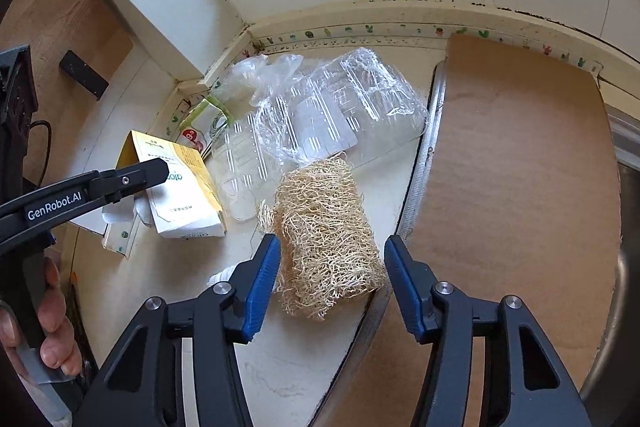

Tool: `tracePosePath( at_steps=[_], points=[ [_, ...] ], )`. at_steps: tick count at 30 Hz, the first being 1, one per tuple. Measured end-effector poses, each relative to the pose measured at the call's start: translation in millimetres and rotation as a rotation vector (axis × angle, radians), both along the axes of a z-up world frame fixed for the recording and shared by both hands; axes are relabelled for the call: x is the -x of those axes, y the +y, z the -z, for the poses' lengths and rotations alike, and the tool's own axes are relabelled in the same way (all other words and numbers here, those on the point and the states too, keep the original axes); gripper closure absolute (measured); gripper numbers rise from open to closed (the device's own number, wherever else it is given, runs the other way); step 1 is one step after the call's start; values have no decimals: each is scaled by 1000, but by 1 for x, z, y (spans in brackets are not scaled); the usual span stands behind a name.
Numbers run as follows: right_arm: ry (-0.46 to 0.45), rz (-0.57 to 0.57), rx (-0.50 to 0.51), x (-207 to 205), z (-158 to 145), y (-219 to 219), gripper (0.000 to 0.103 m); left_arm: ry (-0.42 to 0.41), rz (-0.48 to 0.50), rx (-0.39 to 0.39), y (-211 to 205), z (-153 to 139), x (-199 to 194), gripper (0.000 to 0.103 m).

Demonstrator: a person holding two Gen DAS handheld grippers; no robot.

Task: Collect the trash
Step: 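Grasp the yellow paper box with the left tool while the right tool grasps the loofah sponge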

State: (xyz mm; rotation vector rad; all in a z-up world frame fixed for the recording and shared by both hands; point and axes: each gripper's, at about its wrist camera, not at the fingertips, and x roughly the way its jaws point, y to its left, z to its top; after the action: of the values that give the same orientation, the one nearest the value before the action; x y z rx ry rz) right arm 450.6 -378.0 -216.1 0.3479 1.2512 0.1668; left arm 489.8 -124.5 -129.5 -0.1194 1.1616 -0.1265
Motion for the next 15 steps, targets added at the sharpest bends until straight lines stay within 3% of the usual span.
tracePosePath(
  at_steps=[5,7,15],
  points=[
    [21,-14,4,-4,9,5,49,37,6,11,1,13,-5,84],
    [26,-19,6,-6,13,8,52,45,8,19,3,18,-4,89],
    [11,-43,5,0,13,16,66,-40,6,96,19,-2,19,96]
  ],
)
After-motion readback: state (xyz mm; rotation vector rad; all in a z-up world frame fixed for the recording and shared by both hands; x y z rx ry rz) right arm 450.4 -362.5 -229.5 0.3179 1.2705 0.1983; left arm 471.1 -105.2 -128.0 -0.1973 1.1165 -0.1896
